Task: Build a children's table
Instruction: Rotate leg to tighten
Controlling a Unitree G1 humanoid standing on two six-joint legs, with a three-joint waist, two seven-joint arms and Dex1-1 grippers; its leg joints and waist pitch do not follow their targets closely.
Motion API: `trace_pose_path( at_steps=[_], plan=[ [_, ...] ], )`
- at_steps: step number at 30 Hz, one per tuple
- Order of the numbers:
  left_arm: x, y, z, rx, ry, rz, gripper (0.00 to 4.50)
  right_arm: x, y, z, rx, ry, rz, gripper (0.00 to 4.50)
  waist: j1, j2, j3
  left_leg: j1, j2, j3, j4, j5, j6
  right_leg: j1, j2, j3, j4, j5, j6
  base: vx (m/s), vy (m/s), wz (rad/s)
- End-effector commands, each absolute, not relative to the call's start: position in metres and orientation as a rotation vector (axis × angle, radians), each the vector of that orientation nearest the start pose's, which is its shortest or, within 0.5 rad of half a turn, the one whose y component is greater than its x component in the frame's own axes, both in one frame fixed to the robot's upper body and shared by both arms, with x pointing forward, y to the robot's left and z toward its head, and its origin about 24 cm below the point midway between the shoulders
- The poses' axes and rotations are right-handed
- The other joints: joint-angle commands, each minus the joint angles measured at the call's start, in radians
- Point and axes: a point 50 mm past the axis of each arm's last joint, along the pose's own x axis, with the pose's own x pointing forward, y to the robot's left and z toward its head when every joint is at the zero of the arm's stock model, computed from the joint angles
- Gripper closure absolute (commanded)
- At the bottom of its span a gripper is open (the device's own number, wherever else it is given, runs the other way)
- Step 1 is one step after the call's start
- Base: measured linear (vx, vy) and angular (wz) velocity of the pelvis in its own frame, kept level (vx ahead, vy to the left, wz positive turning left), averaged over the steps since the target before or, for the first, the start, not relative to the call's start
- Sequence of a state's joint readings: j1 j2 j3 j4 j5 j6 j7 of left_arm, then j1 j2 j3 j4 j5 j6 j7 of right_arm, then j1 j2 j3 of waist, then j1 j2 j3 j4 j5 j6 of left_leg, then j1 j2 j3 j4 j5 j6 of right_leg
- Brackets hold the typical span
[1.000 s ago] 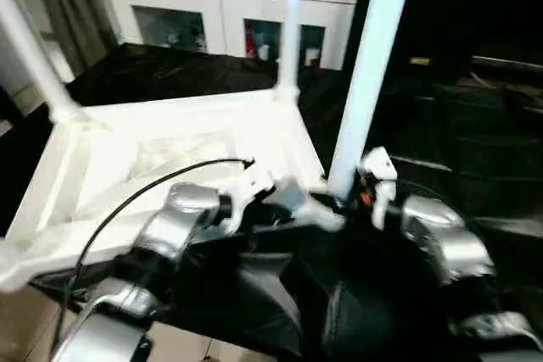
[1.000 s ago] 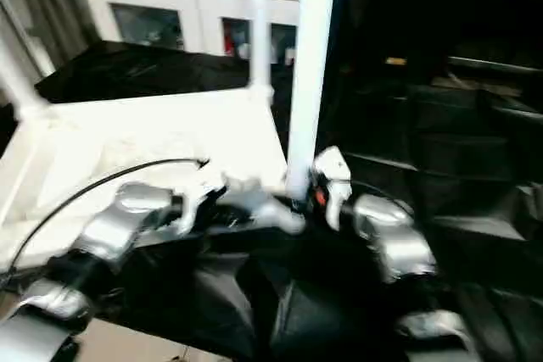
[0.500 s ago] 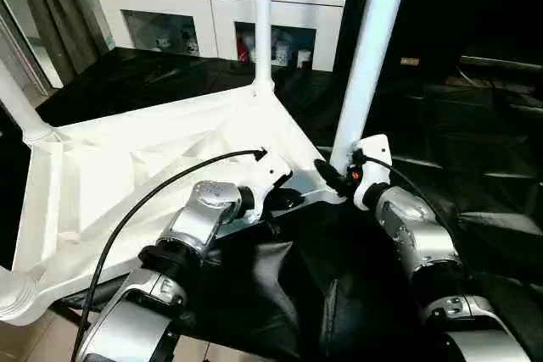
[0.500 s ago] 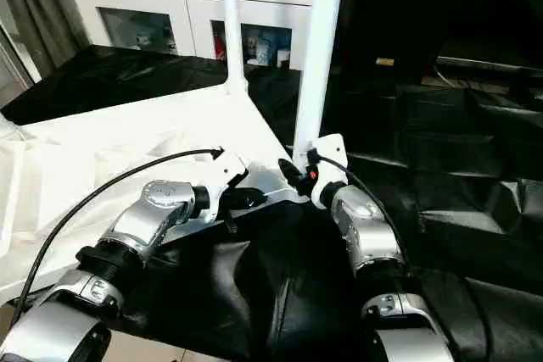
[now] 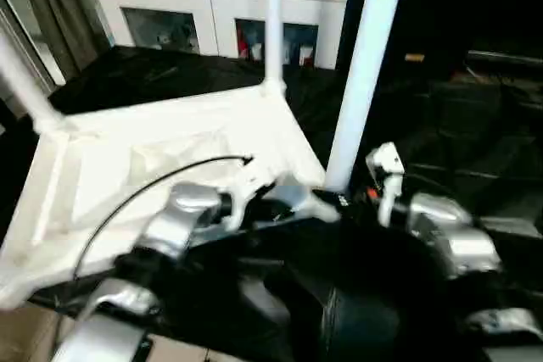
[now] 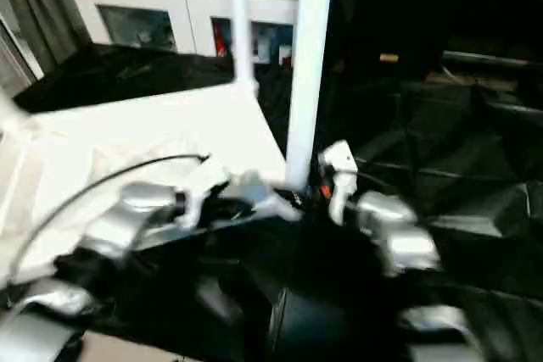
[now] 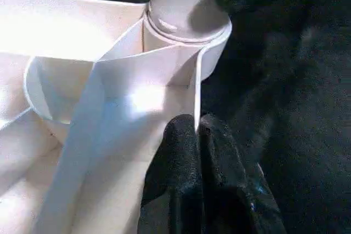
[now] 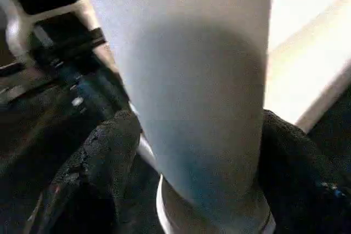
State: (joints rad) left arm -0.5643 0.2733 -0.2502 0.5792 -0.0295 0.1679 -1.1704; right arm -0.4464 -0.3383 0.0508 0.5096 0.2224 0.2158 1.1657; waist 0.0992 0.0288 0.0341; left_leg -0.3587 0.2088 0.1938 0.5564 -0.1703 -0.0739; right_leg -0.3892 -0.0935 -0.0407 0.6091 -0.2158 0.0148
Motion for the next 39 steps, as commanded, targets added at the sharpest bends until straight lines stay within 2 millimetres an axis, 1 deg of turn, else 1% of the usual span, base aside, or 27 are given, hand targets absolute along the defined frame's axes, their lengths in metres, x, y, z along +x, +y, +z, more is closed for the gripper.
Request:
trace_pose_path(
  at_steps=[1,4,7,8,10,12,13,16,19,20,21,22,23,24,25,26,27,28,29,30,31,33,34,36,37,38,39],
  plan=[
    [0.309,0.105,0.05,0.2,0.384,-1.375,4.5,0.289,-0.15,0.028,0.067,0.438,1.261,1.22,0.003,-0.012,-0.05,0.001,0.02,-0.004,-0.048,-0.187,0.069,0.043,-0.036,0.024,-0.068,-0.06,-0.259,0.0,0.0,0.0],
    [0.307,0.108,0.051,0.199,0.391,-1.394,4.5,0.288,-0.151,0.028,0.057,0.448,1.274,1.22,0.001,-0.014,-0.048,0.003,0.019,-0.003,-0.05,-0.201,0.059,0.041,-0.036,0.024,-0.071,-0.09,-0.257,0.0,0.0,0.0],
    [0.305,0.114,0.051,0.204,0.404,-1.402,4.5,0.287,-0.148,0.029,0.062,0.454,1.295,1.56,0.001,-0.022,-0.048,0.002,0.019,-0.004,-0.052,-0.201,0.052,0.043,-0.038,0.025,-0.071,-0.113,-0.248,0.0,0.0,0.0],
    [0.305,0.115,0.051,0.204,0.405,-1.401,4.5,0.287,-0.148,0.029,0.064,0.455,1.299,1.63,0.001,-0.018,-0.048,0.003,0.02,-0.004,-0.051,-0.195,0.052,0.041,-0.039,0.026,-0.071,-0.107,-0.249,0.0,0.0,0.0],
    [0.304,0.116,0.051,0.203,0.405,-1.399,4.5,0.286,-0.146,0.029,0.067,0.459,1.308,1.72,0.001,-0.025,-0.048,0.002,0.02,-0.003,-0.05,-0.184,0.055,0.041,-0.038,0.026,-0.069,-0.089,-0.252,0.0,0.0,0.0],
    [0.304,0.117,0.052,0.202,0.405,-1.397,4.5,0.286,-0.146,0.029,0.068,0.461,1.314,1.98,0.002,-0.022,-0.048,0.002,0.02,-0.003,-0.049,-0.173,0.058,0.041,-0.038,0.026,-0.067,-0.077,-0.255,0.0,0.0,0.0],
    [0.304,0.118,0.052,0.202,0.404,-1.392,4.5,0.285,-0.145,0.028,0.071,0.464,1.32,2.05,0.002,-0.024,-0.049,0.002,0.019,-0.003,-0.049,-0.169,0.059,0.042,-0.038,0.026,-0.065,-0.068,-0.256,0.0,0.0,0.0],
    [0.305,0.118,0.051,0.204,0.4,-1.371,4.5,0.284,-0.143,0.027,0.079,0.469,1.326,2.16,0.002,-0.025,-0.048,0.001,0.019,-0.003,-0.048,-0.167,0.063,0.042,-0.039,0.026,-0.066,-0.068,-0.256,0.0,0.0,0.0],
    [0.313,0.115,0.05,0.221,0.38,-1.269,4.5,0.285,-0.14,0.023,0.082,0.459,1.266,2.24,0.002,-0.023,-0.046,0.002,0.019,-0.003,-0.049,-0.176,0.057,0.04,-0.039,0.027,-0.069,-0.087,-0.25,0.0,0.0,0.0],
    [0.313,0.115,0.05,0.221,0.38,-1.269,4.5,0.285,-0.14,0.023,0.082,0.459,1.266,2.26,0.003,-0.026,-0.044,0.002,0.017,-0.003,-0.05,-0.193,0.05,0.041,-0.039,0.027,-0.072,-0.118,-0.242,0.0,0.0,0.0],
    [0.318,0.113,0.05,0.227,0.369,-1.216,4.5,0.285,-0.139,0.02,0.081,0.453,1.229,2.29,0.003,-0.025,-0.043,0.003,0.018,-0.004,-0.052,-0.202,0.047,0.041,-0.04,0.027,-0.074,-0.139,-0.237,0.0,0.0,0.0],
    [0.324,0.109,0.05,0.229,0.353,-1.15,4.5,0.287,-0.137,0.016,0.085,0.443,1.152,2.32,0.0,-0.014,-0.037,0.006,0.018,-0.003,-0.056,-0.232,0.033,0.033,-0.039,0.03,-0.084,-0.182,-0.222,0.0,0.0,0.0],
    [0.331,0.102,0.052,0.224,0.334,-1.089,4.5,0.289,-0.135,0.01,0.091,0.439,1.054,2.34,-0.003,-0.017,-0.033,0.008,0.015,-0.007,-0.06,-0.278,0.009,0.033,-0.042,0.03,-0.09,-0.265,-0.202,0.0,0.0,0.0],
    [0.335,0.097,0.053,0.224,0.324,-1.055,4.5,0.29,-0.133,0.007,0.094,0.44,1.0,2.37,-0.005,-0.018,-0.034,0.012,0.014,-0.007,-0.061,-0.292,0.0,0.032,-0.042,0.03,-0.093,-0.299,-0.193,0.0,0.0,0.0],
    [0.337,0.096,0.054,0.224,0.32,-1.041,4.5,0.29,-0.133,0.005,0.095,0.441,0.978,2.4,-0.005,-0.018,-0.032,0.014,0.012,-0.01,-0.064,-0.314,-0.011,0.029,-0.043,0.031,-0.1,-0.362,-0.169,0.0,0.0,0.0],
    [0.342,0.088,0.056,0.215,0.305,-1.004,4.5,0.29,-0.128,0.0,0.103,0.441,0.912,2.41,-0.005,-0.018,-0.032,0.012,0.013,-0.016,-0.068,-0.321,-0.014,0.032,-0.045,0.031,-0.101,-0.378,-0.157,0.0,0.0,0.0],
    [0.346,0.081,0.059,0.21,0.289,-0.971,4.5,0.289,-0.123,-0.004,0.117,0.447,0.873,2.42,-0.008,-0.016,-0.03,0.017,0.012,-0.014,-0.068,-0.341,-0.018,0.023,-0.041,0.033,-0.106,-0.398,-0.145,0.0,0.0,0.0],
    [0.348,0.075,0.062,0.198,0.273,-0.955,4.5,0.288,-0.117,-0.007,0.124,0.442,0.851,2.43,-0.008,-0.016,-0.031,0.018,0.011,-0.015,-0.067,-0.35,-0.021,0.023,-0.042,0.032,-0.106,-0.405,-0.141,0.0,0.0,0.0],
    [0.35,0.07,0.065,0.187,0.261,-0.951,4.5,0.287,-0.113,-0.008,0.128,0.437,0.835,2.44,-0.007,-0.016,-0.033,0.016,0.012,-0.019,-0.07,-0.351,-0.019,0.027,-0.043,0.032,-0.106,-0.401,-0.138,0.0,0.0,0.0],
    [0.35,0.07,0.065,0.187,0.261,-0.951,4.5,0.287,-0.113,-0.008,0.128,0.437,0.835,2.44,-0.008,-0.017,-0.032,0.013,0.013,-0.019,-0.071,-0.35,-0.016,0.028,-0.043,0.032,-0.106,-0.392,-0.137,0.0,0.0,0.0],
    [0.349,0.064,0.067,0.184,0.247,-0.968,4.5,0.287,-0.108,-0.008,0.13,0.422,0.828,2.44,-0.008,-0.013,-0.033,0.013,0.012,-0.018,-0.071,-0.352,-0.012,0.026,-0.042,0.032,-0.107,-0.379,-0.138,0.0,0.0,0.0],
    [0.349,0.06,0.068,0.184,0.237,-0.981,4.5,0.287,-0.104,-0.007,0.129,0.41,0.822,2.44,-0.008,-0.015,-0.033,0.012,0.012,-0.017,-0.071,-0.352,-0.006,0.026,-0.04,0.033,-0.105,-0.352,-0.145,0.0,0.0,0.0],
    [0.345,0.053,0.068,0.192,0.214,-1.039,4.5,0.29,-0.102,-0.001,0.184,0.378,0.813,1.92,-0.01,-0.01,-0.034,0.011,0.013,-0.016,-0.071,-0.354,-0.003,0.026,-0.04,0.034,-0.105,-0.333,-0.15,0.0,0.0,0.0],
    [0.342,0.05,0.066,0.199,0.2,-1.091,4.5,0.291,-0.104,0.006,0.211,0.349,0.825,1.78,-0.01,-0.015,-0.035,0.011,0.012,-0.015,-0.069,-0.349,0.003,0.027,-0.039,0.034,-0.104,-0.317,-0.153,0.0,0.0,0.0],
    [0.341,0.05,0.066,0.2,0.2,-1.097,4.5,0.291,-0.105,0.007,0.206,0.347,0.829,1.68,-0.007,-0.014,-0.034,0.01,0.013,-0.016,-0.07,-0.338,0.008,0.03,-0.038,0.034,-0.102,-0.303,-0.154,0.0,0.0,0.0],
    [0.34,0.05,0.065,0.204,0.198,-1.113,4.5,0.291,-0.109,0.01,0.185,0.338,0.843,1.54,-0.009,-0.02,-0.034,0.008,0.013,-0.015,-0.069,-0.333,0.011,0.03,-0.039,0.034,-0.101,-0.297,-0.155,0.0,0.0,0.0],
    [0.339,0.052,0.065,0.204,0.186,-1.109,4.5,0.29,-0.118,0.015,0.155,0.323,0.864,1.41,-0.006,-0.022,-0.034,0.008,0.014,-0.014,-0.068,-0.316,0.016,0.03,-0.039,0.035,-0.1,-0.283,-0.155,0.0,0.0,0.0]
  ],
)
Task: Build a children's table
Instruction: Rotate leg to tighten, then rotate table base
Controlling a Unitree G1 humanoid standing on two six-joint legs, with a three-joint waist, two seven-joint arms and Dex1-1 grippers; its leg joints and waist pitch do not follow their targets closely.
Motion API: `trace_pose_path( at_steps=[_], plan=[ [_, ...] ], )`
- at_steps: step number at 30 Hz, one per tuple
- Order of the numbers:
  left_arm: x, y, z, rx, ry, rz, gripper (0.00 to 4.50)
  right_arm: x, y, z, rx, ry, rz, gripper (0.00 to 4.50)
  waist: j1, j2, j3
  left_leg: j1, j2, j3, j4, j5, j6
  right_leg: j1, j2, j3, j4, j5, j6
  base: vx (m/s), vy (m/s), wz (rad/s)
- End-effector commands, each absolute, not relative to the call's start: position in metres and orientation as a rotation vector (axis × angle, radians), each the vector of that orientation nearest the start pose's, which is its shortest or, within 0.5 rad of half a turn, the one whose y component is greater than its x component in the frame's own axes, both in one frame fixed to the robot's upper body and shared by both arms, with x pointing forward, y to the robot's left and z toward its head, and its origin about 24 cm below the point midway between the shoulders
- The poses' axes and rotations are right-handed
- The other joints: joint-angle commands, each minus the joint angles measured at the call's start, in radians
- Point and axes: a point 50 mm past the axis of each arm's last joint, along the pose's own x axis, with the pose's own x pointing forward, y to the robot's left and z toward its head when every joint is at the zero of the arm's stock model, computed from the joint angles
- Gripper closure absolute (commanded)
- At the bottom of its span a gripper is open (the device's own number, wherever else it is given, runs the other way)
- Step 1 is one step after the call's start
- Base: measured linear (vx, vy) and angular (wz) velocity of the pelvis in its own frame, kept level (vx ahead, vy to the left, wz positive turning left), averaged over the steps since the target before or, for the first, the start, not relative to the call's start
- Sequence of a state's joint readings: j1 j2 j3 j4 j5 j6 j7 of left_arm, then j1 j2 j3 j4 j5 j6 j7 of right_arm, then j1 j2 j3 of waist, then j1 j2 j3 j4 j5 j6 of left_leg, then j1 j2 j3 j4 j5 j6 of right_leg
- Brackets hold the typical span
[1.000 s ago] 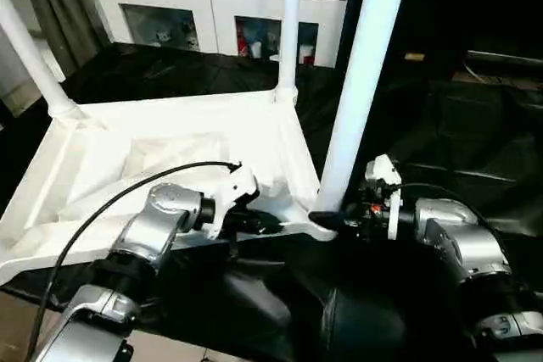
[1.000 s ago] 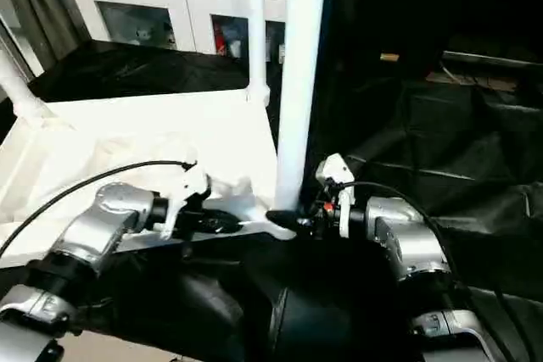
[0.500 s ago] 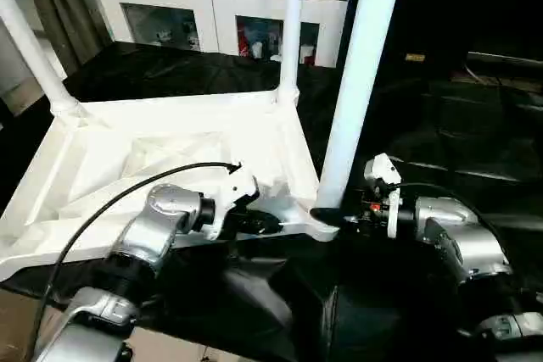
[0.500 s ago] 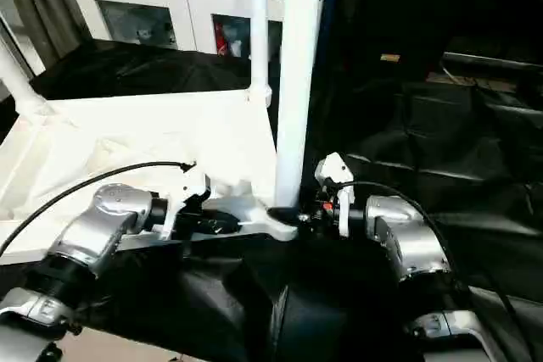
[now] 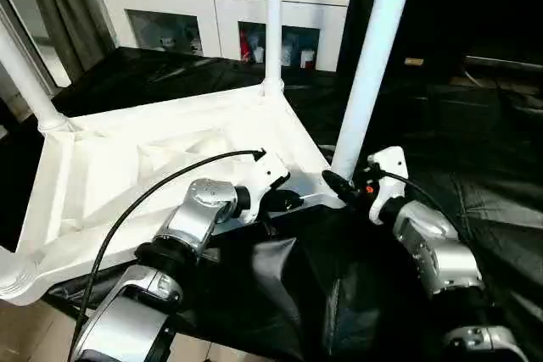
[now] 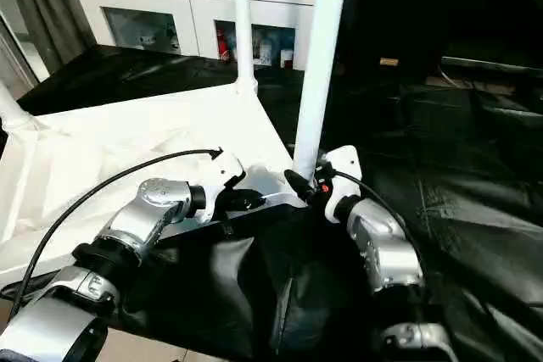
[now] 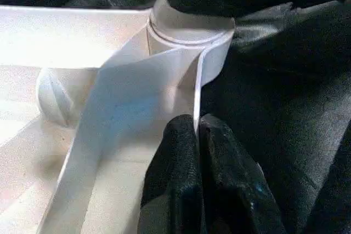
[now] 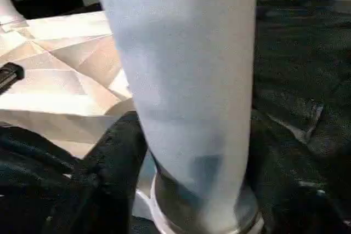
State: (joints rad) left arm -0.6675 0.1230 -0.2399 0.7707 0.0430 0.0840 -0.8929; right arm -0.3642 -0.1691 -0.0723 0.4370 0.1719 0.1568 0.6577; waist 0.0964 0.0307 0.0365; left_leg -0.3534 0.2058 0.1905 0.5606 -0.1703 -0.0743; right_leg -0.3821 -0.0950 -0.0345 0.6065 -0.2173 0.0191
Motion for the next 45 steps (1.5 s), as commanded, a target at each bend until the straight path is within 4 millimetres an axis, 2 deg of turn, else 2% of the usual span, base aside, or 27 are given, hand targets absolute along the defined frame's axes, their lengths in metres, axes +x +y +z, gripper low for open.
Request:
trace_pose_path(
  at_steps=[1,4,5,6,8,9,10,11,15,16,17,18,19,20,23,25,27,28,29,30,32,33,34,39,40,42,45],
  plan=[
    [0.339,0.053,0.067,0.191,0.171,-1.103,4.5,0.289,-0.129,0.02,0.146,0.315,0.876,1.41,0.001,-0.024,-0.037,0.008,0.019,-0.008,-0.07,-0.312,0.024,0.021,-0.037,0.03,-0.099,-0.274,-0.161,0.0,0.0,0.0],
    [0.336,0.058,0.069,0.169,0.141,-1.097,4.5,0.287,-0.156,0.03,0.127,0.301,0.88,1.41,0.01,-0.031,-0.038,-0.001,0.021,-0.004,-0.062,-0.236,0.056,0.027,-0.037,0.031,-0.087,-0.174,-0.183,0.0,0.0,0.0],
    [0.334,0.061,0.07,0.162,0.138,-1.097,4.5,0.285,-0.165,0.034,0.12,0.298,0.883,1.41,0.016,-0.033,-0.043,-0.004,0.022,-0.003,-0.055,-0.186,0.074,0.029,-0.036,0.03,-0.077,-0.083,-0.197,0.0,0.0,0.0],
    [0.333,0.063,0.07,0.157,0.135,-1.1,4.05,0.284,-0.17,0.036,0.116,0.297,0.885,1.32,0.017,-0.038,-0.043,-0.007,0.021,-0.002,-0.051,-0.161,0.087,0.03,-0.034,0.029,-0.07,-0.035,-0.207,0.0,0.0,0.0],
    [0.323,0.072,0.069,0.151,0.144,-1.113,4.0,0.277,-0.185,0.041,0.112,0.308,0.918,1.32,0.018,-0.032,-0.054,-0.025,0.018,-0.005,-0.036,-0.037,0.136,0.041,-0.032,0.024,-0.04,0.202,-0.245,0.0,0.0,0.0],
    [0.317,0.079,0.07,0.149,0.144,-1.112,4.01,0.272,-0.19,0.043,0.098,0.324,0.95,1.32,0.02,-0.034,-0.054,-0.021,0.022,-0.004,-0.032,-0.009,0.147,0.034,-0.029,0.022,-0.035,0.268,-0.253,0.0,0.0,0.0],
    [0.311,0.085,0.07,0.148,0.141,-1.103,3.85,0.266,-0.194,0.045,0.086,0.343,0.984,1.32,0.012,-0.046,-0.047,-0.034,0.017,-0.003,-0.026,0.028,0.171,0.038,-0.02,0.017,-0.025,0.371,-0.27,0.051,-0.011,0.0],
    [0.306,0.091,0.072,0.149,0.14,-1.09,3.63,0.262,-0.195,0.045,0.073,0.363,1.01,1.32,0.01,-0.048,-0.04,-0.033,0.015,0.001,-0.026,0.021,0.182,0.034,-0.018,0.015,-0.027,0.384,-0.271,0.052,-0.003,-0.02],
    [0.286,0.117,0.078,0.144,0.156,-1.026,3.4,0.246,-0.192,0.049,0.077,0.415,1.121,1.32,-0.003,-0.051,-0.025,-0.032,0.022,0.0,-0.033,-0.036,0.18,0.028,-0.021,0.015,-0.037,0.26,-0.262,0.013,-0.001,-0.01],
    [0.281,0.122,0.08,0.137,0.159,-1.009,3.24,0.243,-0.191,0.05,0.081,0.417,1.135,1.32,-0.007,-0.048,-0.016,-0.032,0.025,0.002,-0.04,-0.08,0.173,0.02,-0.022,0.015,-0.048,0.166,-0.257,0.0,0.0,0.0],
    [0.272,0.135,0.083,0.14,0.162,-0.973,3.13,0.245,-0.192,0.052,0.066,0.402,1.113,1.32,-0.008,-0.051,-0.004,-0.028,0.029,0.001,-0.048,-0.133,0.149,0.015,-0.025,0.017,-0.058,0.046,-0.252,0.0,0.0,0.0],
    [0.265,0.143,0.086,0.142,0.164,-0.946,3.1,0.247,-0.193,0.052,0.052,0.387,1.089,1.32,-0.008,-0.048,-0.001,-0.026,0.034,0.001,-0.053,-0.159,0.13,0.014,-0.028,0.018,-0.059,-0.002,-0.251,0.0,0.0,0.0],
    [0.262,0.147,0.087,0.143,0.165,-0.933,3.1,0.248,-0.194,0.053,0.045,0.378,1.075,1.32,-0.014,-0.049,0.009,-0.031,0.034,-0.001,-0.062,-0.196,0.102,0.013,-0.028,0.019,-0.068,-0.091,-0.24,0.0,0.0,0.0],
    [0.252,0.158,0.091,0.142,0.176,-0.903,3.04,0.25,-0.196,0.055,0.064,0.368,1.057,1.32,-0.013,-0.047,0.014,-0.018,0.033,0.003,-0.063,-0.233,0.08,0.002,-0.024,0.023,-0.079,-0.16,-0.224,0.0,0.0,0.0],
    [0.23,0.176,0.097,0.133,0.217,-0.877,2.65,0.247,-0.195,0.061,0.099,0.373,1.097,1.32,-0.014,-0.049,0.025,-0.019,0.033,0.003,-0.067,-0.227,0.052,0.002,-0.021,0.028,-0.075,-0.15,-0.219,0.0,0.0,0.0],
    [0.203,0.193,0.101,0.118,0.302,-0.869,2.61,0.239,-0.185,0.066,0.142,0.393,1.188,1.32,-0.013,-0.048,0.026,-0.021,0.032,0.002,-0.065,-0.182,0.065,0.007,-0.018,0.027,-0.068,-0.086,-0.218,0.0,0.0,0.0],
    [0.191,0.201,0.1,0.11,0.357,-0.865,2.24,0.237,-0.178,0.067,0.161,0.401,1.235,1.32,-0.015,-0.054,0.029,-0.02,0.028,0.006,-0.062,-0.151,0.081,0.004,-0.013,0.027,-0.068,-0.051,-0.218,0.0,0.0,0.0],
    [0.185,0.207,0.1,0.106,0.39,-0.856,2.24,0.236,-0.173,0.067,0.169,0.4,1.259,1.32,-0.014,-0.051,0.031,-0.019,0.028,0.006,-0.063,-0.143,0.084,0.003,-0.014,0.027,-0.068,-0.055,-0.217,0.0,0.0,0.0],
    [0.177,0.216,0.1,0.097,0.436,-0.83,2.23,0.236,-0.167,0.068,0.19,0.396,1.286,1.32,-0.016,-0.062,0.033,-0.019,0.026,0.009,-0.06,-0.14,0.084,0.002,-0.014,0.027,-0.067,-0.058,-0.216,0.0,0.0,0.0],
    [0.173,0.22,0.099,0.093,0.458,-0.813,2.2,0.236,-0.163,0.068,0.203,0.394,1.297,1.32,-0.014,-0.058,0.036,-0.024,0.026,0.005,-0.065,-0.143,0.083,0.004,-0.017,0.026,-0.068,-0.077,-0.211,0.0,0.0,0.0],
    [0.161,0.234,0.098,0.086,0.525,-0.764,1.9,0.238,-0.154,0.07,0.227,0.381,1.328,1.32,-0.015,-0.053,0.038,-0.018,0.028,0.005,-0.068,-0.155,0.069,0.001,-0.014,0.028,-0.073,-0.114,-0.196,0.0,0.0,0.0],
    [0.154,0.24,0.097,0.079,0.556,-0.745,1.77,0.239,-0.15,0.071,0.239,0.379,1.349,1.32,-0.017,-0.064,0.036,-0.015,0.028,0.008,-0.066,-0.158,0.065,0.0,-0.014,0.029,-0.073,-0.117,-0.195,0.0,0.0,0.0],
    [0.143,0.249,0.097,0.072,0.592,-0.702,1.76,0.24,-0.144,0.074,0.264,0.376,1.381,1.32,-0.016,-0.063,0.038,-0.016,0.029,0.006,-0.068,-0.163,0.06,0.001,-0.017,0.03,-0.072,-0.121,-0.197,0.0,0.0,0.0],
    [0.132,0.276,0.102,0.123,0.602,-0.531,1.35,0.25,-0.132,0.077,0.268,0.318,1.375,1.32,-0.019,-0.063,0.04,-0.011,0.029,0.007,-0.069,-0.163,0.048,-0.003,-0.013,0.03,-0.069,-0.077,-0.199,0.0,0.0,0.0],
    [0.131,0.28,0.104,0.115,0.593,-0.505,1.29,0.256,-0.126,0.076,0.269,0.289,1.339,1.32,-0.016,-0.073,0.036,-0.007,0.031,0.007,-0.067,-0.174,0.045,-0.003,-0.016,0.031,-0.068,-0.091,-0.198,0.0,0.0,0.0],
    [0.129,0.283,0.105,0.108,0.603,-0.496,1.24,0.261,-0.115,0.074,0.297,0.25,1.298,1.32,-0.014,-0.069,0.039,-0.005,0.03,0.007,-0.071,-0.197,0.03,-0.005,-0.018,0.032,-0.071,-0.133,-0.192,0.0,0.0,0.0],
    [0.125,0.284,0.106,0.097,0.618,-0.497,0.91,0.268,-0.101,0.071,0.358,0.213,1.238,1.32,-0.015,-0.07,0.029,-0.002,0.029,0.005,-0.07,-0.19,0.012,-0.003,-0.018,0.033,-0.065,-0.119,-0.184,0.0,0.0,0.0]
  ],
)
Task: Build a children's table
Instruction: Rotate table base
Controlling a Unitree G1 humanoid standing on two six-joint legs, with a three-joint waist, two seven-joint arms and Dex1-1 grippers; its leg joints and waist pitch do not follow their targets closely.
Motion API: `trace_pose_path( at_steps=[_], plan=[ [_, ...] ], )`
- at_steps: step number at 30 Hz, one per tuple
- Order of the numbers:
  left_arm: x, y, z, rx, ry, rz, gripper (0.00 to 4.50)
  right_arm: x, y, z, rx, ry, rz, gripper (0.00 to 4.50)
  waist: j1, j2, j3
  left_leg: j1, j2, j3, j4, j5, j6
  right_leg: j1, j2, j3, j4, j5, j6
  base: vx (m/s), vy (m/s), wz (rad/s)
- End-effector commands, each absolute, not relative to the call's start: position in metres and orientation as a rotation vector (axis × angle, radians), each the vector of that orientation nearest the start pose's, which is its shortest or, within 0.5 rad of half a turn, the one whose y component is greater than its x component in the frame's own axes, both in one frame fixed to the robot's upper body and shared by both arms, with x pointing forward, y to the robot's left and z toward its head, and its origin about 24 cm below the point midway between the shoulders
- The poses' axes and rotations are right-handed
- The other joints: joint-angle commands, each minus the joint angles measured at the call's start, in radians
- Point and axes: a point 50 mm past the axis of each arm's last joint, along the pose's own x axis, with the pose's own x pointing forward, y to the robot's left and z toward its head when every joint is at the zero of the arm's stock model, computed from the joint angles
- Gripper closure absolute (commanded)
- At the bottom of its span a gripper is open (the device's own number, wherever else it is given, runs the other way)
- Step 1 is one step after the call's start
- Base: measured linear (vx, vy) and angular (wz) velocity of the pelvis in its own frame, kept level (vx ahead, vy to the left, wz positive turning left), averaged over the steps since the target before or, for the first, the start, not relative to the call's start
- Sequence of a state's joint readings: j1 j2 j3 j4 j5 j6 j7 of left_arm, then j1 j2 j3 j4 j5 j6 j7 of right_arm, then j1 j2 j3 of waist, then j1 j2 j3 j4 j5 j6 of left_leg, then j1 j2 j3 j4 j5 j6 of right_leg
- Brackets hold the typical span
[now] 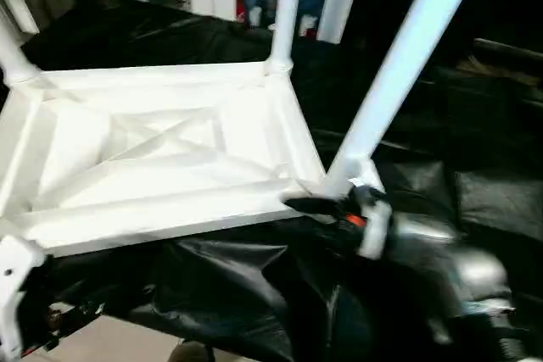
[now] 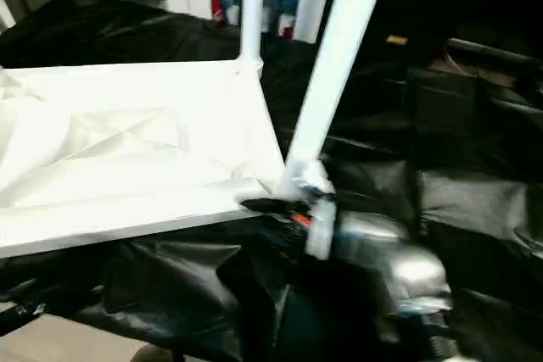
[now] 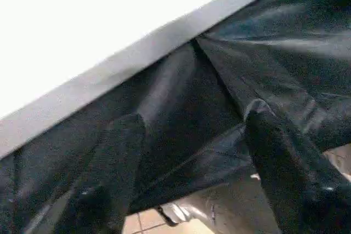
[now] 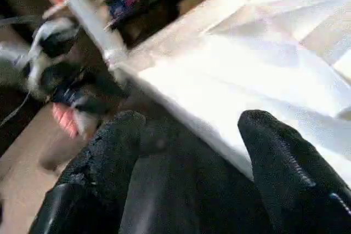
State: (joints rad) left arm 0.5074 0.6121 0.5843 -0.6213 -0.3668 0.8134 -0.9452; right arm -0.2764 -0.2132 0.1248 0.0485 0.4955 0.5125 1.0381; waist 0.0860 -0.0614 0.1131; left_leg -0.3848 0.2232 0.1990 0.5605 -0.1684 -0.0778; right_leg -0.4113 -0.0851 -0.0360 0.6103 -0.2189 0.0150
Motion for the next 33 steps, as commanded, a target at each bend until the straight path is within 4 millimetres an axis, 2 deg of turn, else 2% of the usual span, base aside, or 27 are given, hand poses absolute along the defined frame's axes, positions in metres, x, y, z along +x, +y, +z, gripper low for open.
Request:
trace_pose_path(
  at_steps=[1,2,4,9,10,12,13,16,17,23,24,28,31,32,33],
  plan=[
    [0.125,0.284,0.106,0.096,0.618,-0.497,0.87,0.269,-0.099,0.071,0.364,0.209,1.233,1.32,-0.004,0.023,-0.048,0.03,0.011,-0.003,-0.07,-0.191,0.012,0.025,-0.026,0.034,-0.067,-0.101,-0.182,0.0,0.0,0.0],
    [0.124,0.285,0.104,0.09,0.616,-0.483,0.79,0.279,-0.093,0.067,0.427,0.185,1.12,1.32,-0.004,0.022,-0.052,0.03,0.011,-0.003,-0.068,-0.178,0.011,0.028,-0.026,0.034,-0.063,-0.073,-0.185,0.0,0.0,0.0],
    [0.124,0.285,0.101,0.091,0.616,-0.474,0.54,0.286,-0.089,0.065,0.47,0.18,1.039,1.32,-0.009,0.023,-0.05,0.028,0.009,-0.003,-0.072,-0.196,0.002,0.026,-0.027,0.035,-0.064,-0.09,-0.191,0.0,0.0,0.0],
    [0.133,0.285,0.098,0.116,0.543,-0.424,0.28,0.304,-0.091,0.056,0.542,0.168,0.796,1.32,-0.008,0.029,-0.056,0.035,0.01,-0.003,-0.071,-0.221,-0.026,0.026,-0.025,0.035,-0.063,-0.083,-0.179,0.0,0.0,0.0],
    [0.135,0.285,0.097,0.121,0.527,-0.411,0.14,0.307,-0.093,0.054,0.538,0.171,0.746,1.32,-0.004,0.03,-0.061,0.037,0.009,-0.003,-0.068,-0.21,-0.03,0.027,-0.024,0.035,-0.059,-0.059,-0.175,0.0,0.0,0.0],
    [0.138,0.287,0.094,0.137,0.509,-0.385,0.04,0.316,-0.098,0.049,0.542,0.171,0.631,1.32,-0.004,0.029,-0.064,0.033,0.007,-0.003,-0.065,-0.193,-0.035,0.032,-0.023,0.034,-0.055,-0.022,-0.17,0.0,0.0,0.0],
    [0.139,0.286,0.093,0.139,0.495,-0.377,0.02,0.325,-0.106,0.046,0.596,0.172,0.514,1.32,-0.004,0.029,-0.066,0.033,0.006,-0.005,-0.065,-0.191,-0.036,0.034,-0.024,0.034,-0.052,-0.009,-0.167,0.0,0.0,0.0],
    [0.14,0.285,0.093,0.134,0.48,-0.376,0.02,0.334,-0.114,0.044,0.67,0.171,0.412,1.32,-0.005,0.028,-0.066,0.038,0.007,-0.005,-0.065,-0.247,-0.047,0.03,-0.022,0.034,-0.054,-0.052,-0.161,0.0,0.0,0.0],
    [0.14,0.284,0.092,0.128,0.475,-0.376,0.02,0.34,-0.121,0.044,0.695,0.164,0.341,1.32,-0.004,0.024,-0.067,0.038,0.007,-0.004,-0.065,-0.252,-0.046,0.03,-0.022,0.034,-0.053,-0.053,-0.158,0.0,0.0,0.0],
    [0.141,0.281,0.09,0.122,0.45,-0.374,0.02,0.352,-0.139,0.048,0.692,0.129,0.229,1.32,-0.001,0.021,-0.066,0.037,0.007,-0.006,-0.064,-0.278,-0.045,0.03,-0.022,0.034,-0.056,-0.098,-0.147,0.0,0.0,0.0],
    [0.141,0.281,0.09,0.119,0.442,-0.37,0.02,0.355,-0.142,0.05,0.689,0.12,0.212,1.32,-0.001,0.017,-0.065,0.036,0.007,-0.005,-0.063,-0.276,-0.043,0.03,-0.022,0.034,-0.057,-0.099,-0.145,0.0,0.0,0.0],
    [0.14,0.281,0.088,0.11,0.42,-0.357,0.02,0.366,-0.165,0.058,0.643,0.074,0.133,1.32,0.001,0.016,-0.066,0.036,0.006,-0.004,-0.059,-0.27,-0.036,0.029,-0.02,0.033,-0.055,-0.095,-0.154,0.0,0.0,0.0],
    [0.138,0.28,0.089,0.081,0.394,-0.363,0.02,0.371,-0.18,0.063,0.627,0.051,0.084,1.32,0.005,0.014,-0.069,0.035,0.006,-0.003,-0.055,-0.252,-0.031,0.032,-0.02,0.033,-0.05,-0.069,-0.162,0.0,0.0,0.0],
    [0.136,0.279,0.089,0.067,0.391,-0.377,0.02,0.373,-0.186,0.066,0.616,0.04,0.07,1.32,0.009,0.017,-0.07,0.036,0.005,-0.001,-0.053,-0.239,-0.027,0.031,-0.019,0.032,-0.048,-0.044,-0.167,0.0,0.0,0.0],
    [0.136,0.279,0.089,0.067,0.391,-0.377,0.02,0.373,-0.186,0.066,0.616,0.04,0.07,1.32,0.008,0.014,-0.071,0.033,0.005,-0.002,-0.052,-0.233,-0.024,0.033,-0.019,0.032,-0.046,-0.033,-0.17,0.0,0.0,0.0]
  ],
)
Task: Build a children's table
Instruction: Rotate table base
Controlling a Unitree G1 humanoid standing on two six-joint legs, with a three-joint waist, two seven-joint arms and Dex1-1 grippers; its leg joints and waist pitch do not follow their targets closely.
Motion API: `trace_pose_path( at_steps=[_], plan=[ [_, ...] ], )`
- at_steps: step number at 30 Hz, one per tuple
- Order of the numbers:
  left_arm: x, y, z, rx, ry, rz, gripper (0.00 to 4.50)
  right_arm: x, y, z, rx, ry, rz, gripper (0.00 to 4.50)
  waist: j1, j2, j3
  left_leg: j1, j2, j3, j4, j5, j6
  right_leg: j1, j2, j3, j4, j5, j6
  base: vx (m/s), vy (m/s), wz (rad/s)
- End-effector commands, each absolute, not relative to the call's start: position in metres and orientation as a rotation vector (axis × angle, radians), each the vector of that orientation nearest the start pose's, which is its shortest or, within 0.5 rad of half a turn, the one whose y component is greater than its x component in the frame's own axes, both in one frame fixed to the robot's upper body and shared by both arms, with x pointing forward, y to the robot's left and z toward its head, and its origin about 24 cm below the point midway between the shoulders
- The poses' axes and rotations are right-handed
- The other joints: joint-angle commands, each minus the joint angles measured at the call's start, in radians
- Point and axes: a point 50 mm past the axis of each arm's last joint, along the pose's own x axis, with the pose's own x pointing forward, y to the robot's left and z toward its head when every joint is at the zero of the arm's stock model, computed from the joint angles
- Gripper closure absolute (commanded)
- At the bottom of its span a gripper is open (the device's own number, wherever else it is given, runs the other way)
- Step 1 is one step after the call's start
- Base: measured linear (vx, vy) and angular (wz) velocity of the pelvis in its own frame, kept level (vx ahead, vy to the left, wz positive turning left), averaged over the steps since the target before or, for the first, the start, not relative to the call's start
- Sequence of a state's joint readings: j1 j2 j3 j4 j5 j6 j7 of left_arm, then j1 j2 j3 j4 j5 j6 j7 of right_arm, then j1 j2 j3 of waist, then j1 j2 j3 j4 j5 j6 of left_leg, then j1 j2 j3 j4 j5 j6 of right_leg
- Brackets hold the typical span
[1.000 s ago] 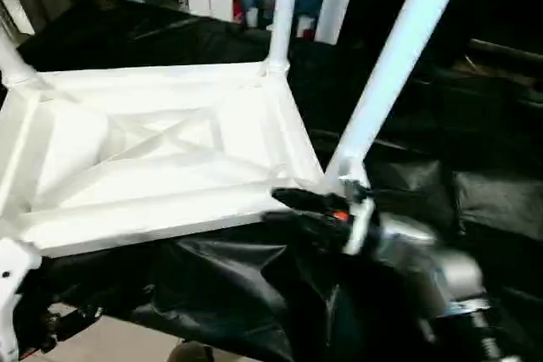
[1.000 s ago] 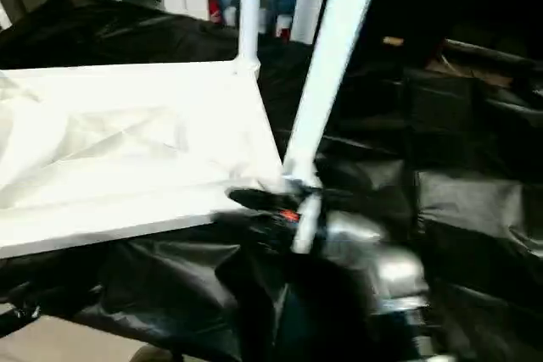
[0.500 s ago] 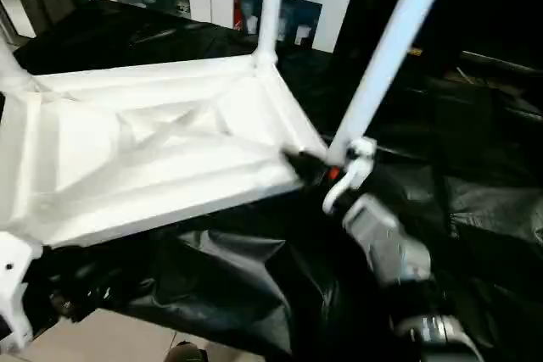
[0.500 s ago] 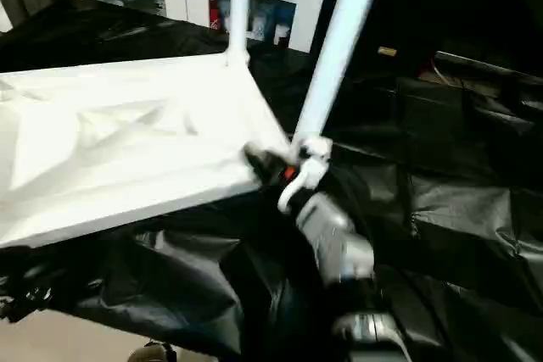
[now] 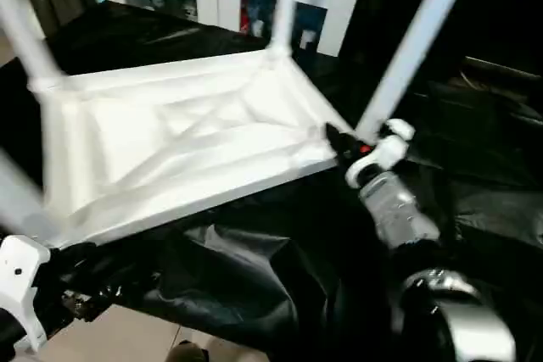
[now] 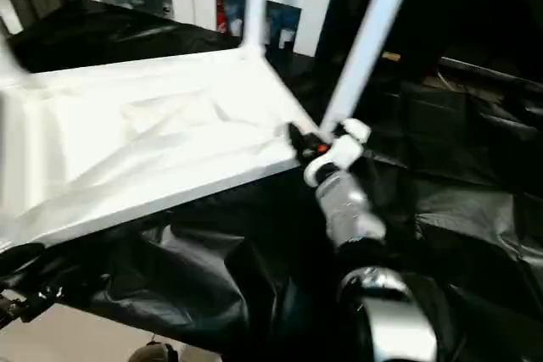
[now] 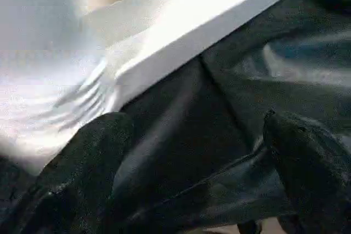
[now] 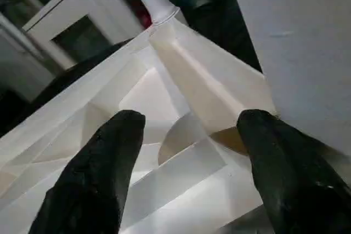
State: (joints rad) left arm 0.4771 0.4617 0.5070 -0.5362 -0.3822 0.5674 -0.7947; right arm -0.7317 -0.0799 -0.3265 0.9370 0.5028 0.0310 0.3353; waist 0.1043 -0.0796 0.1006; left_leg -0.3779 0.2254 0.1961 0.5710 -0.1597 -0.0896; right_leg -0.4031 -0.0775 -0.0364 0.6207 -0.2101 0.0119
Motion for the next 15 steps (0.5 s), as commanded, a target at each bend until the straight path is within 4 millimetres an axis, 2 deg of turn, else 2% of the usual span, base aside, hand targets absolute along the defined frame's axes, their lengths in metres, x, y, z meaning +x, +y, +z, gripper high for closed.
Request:
trace_pose_path(
  at_steps=[1,4,6,7,9,10,11,12,14,15],
  plan=[
    [0.133,0.278,0.089,0.054,0.386,-0.391,0.02,0.375,-0.194,0.069,0.597,0.025,0.055,1.32,-0.009,0.031,-0.061,0.023,0.001,0.002,-0.059,-0.217,0.001,0.03,-0.025,0.032,-0.053,-0.008,-0.172,0.0,0.0,0.0],
    [0.134,0.28,0.091,0.055,0.35,-0.388,0.02,0.377,-0.202,0.075,0.566,0.009,0.056,1.32,-0.006,0.03,-0.06,0.022,0.001,0.004,-0.056,-0.197,0.019,0.031,-0.024,0.031,-0.053,0.013,-0.179,0.0,0.0,0.0],
    [0.137,0.28,0.093,0.055,0.327,-0.379,0.02,0.377,-0.203,0.075,0.551,0.01,0.069,1.32,-0.007,0.032,-0.06,0.022,0.002,0.003,-0.056,-0.209,0.021,0.031,-0.024,0.03,-0.054,-0.007,-0.18,0.0,0.0,0.0],
    [0.147,0.28,0.098,0.065,0.257,-0.364,0.02,0.378,-0.2,0.075,0.522,0.024,0.14,1.32,-0.009,0.035,-0.06,0.021,0.002,0.002,-0.058,-0.227,0.018,0.031,-0.024,0.029,-0.056,-0.03,-0.18,0.0,0.0,0.0],
    [0.151,0.28,0.1,0.067,0.235,-0.362,0.02,0.378,-0.198,0.075,0.514,0.031,0.168,1.32,-0.011,0.036,-0.057,0.02,0.001,0.001,-0.058,-0.253,0.011,0.03,-0.025,0.03,-0.059,-0.064,-0.184,0.0,0.0,0.0],
    [0.161,0.277,0.104,0.058,0.181,-0.365,0.02,0.374,-0.189,0.071,0.431,0.064,0.299,1.32,-0.013,0.037,-0.059,0.018,0.001,-0.002,-0.059,-0.266,0.005,0.033,-0.027,0.029,-0.059,-0.086,-0.186,0.0,0.0,0.0],
    [0.161,0.277,0.104,0.058,0.181,-0.365,0.02,0.374,-0.189,0.071,0.431,0.064,0.299,1.32,-0.017,0.035,-0.059,0.019,0.003,-0.003,-0.058,-0.271,0.003,0.031,-0.028,0.029,-0.059,-0.091,-0.191,0.0,0.0,0.0],
    [0.172,0.273,0.106,0.05,0.148,-0.384,0.02,0.367,-0.182,0.063,0.316,0.113,0.42,1.32,-0.017,0.044,-0.06,0.017,0.002,-0.005,-0.058,-0.27,0.0,0.033,-0.029,0.029,-0.056,-0.091,-0.195,0.0,0.0,0.0],
    [0.179,0.268,0.106,0.037,0.13,-0.409,0.02,0.362,-0.183,0.06,0.285,0.12,0.46,1.32,-0.018,0.039,-0.063,0.017,0.001,-0.004,-0.056,-0.245,0.005,0.036,-0.029,0.03,-0.057,-0.071,-0.199,0.0,0.0,0.0],
    [0.181,0.266,0.107,0.032,0.124,-0.417,0.02,0.361,-0.184,0.06,0.286,0.116,0.461,1.32,-0.016,0.042,-0.065,0.019,0.001,-0.004,-0.054,-0.235,0.007,0.035,-0.029,0.03,-0.055,-0.058,-0.202,0.0,0.0,0.0]
  ],
)
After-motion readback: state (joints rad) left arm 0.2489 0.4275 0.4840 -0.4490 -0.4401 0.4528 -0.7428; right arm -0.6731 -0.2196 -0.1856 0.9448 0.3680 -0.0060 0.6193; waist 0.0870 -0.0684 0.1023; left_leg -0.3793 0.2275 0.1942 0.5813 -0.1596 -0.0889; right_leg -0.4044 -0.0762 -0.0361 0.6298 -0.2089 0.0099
